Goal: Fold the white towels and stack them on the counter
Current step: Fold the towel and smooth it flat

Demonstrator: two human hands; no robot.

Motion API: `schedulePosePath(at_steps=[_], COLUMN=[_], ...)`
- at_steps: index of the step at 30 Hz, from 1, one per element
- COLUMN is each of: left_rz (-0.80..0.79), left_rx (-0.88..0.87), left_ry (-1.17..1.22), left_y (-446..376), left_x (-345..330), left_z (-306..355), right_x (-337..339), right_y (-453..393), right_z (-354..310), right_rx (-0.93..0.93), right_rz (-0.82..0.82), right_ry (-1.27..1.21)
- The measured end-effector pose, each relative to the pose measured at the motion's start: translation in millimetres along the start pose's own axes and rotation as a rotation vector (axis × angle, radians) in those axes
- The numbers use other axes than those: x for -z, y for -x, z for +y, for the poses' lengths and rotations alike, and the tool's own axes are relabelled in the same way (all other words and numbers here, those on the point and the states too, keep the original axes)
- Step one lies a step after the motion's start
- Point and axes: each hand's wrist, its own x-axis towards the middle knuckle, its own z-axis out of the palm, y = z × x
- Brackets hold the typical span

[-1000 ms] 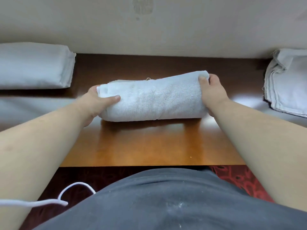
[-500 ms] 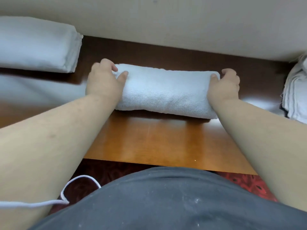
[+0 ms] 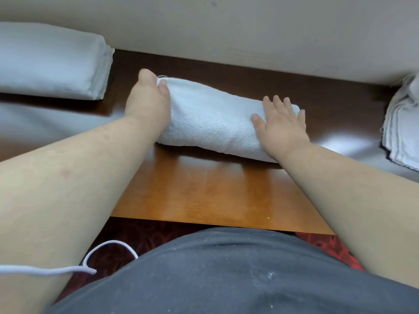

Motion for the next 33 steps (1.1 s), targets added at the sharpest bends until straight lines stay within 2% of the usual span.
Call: schedulePosePath(at_steps=[9,12,14,16,18,22,24,27,33], left_rz=[-0.169,-0.118,-0.005,0.102,0.106,-0.046,-0.077,-0.079,-0.148], left_rx=[0.109,0.107,0.013,-0.079,-0.066,0.116,0.082,0.012,0.055], left_ry=[-0.181,-0.118,-0.096,-0.058,0.009,0.061,0.062,0.034,-0.006], left_y=[-23,-19,-6,14,33,55,56,50,46], left_x=[-19,-18,-18,-19,-19,-21,-21,-17,-9], left_z=[-15,-5,0,-6,-23,-61,-67,-71,-72], right_x=[-3,1,2,1,-4,-29,-34,-28,-17], right_y=[-25,-26,-20,-5,18,58,63,61,55], right_z=[10,14,18,25,32,38,40,43,42], right_rx=[-0.085,-0.158,-0.154,-0.174,-0.299,-0.485,-0.491,-0.453,-0.481], right_rz=[-0.040,-0.041,0.096,0.300,0.421,0.285,0.227,0.224,0.162], right_ry=[-0.087,-0.225,-0.448,-0.675,-0.816,-0.862,-0.867,-0.870,-0.946])
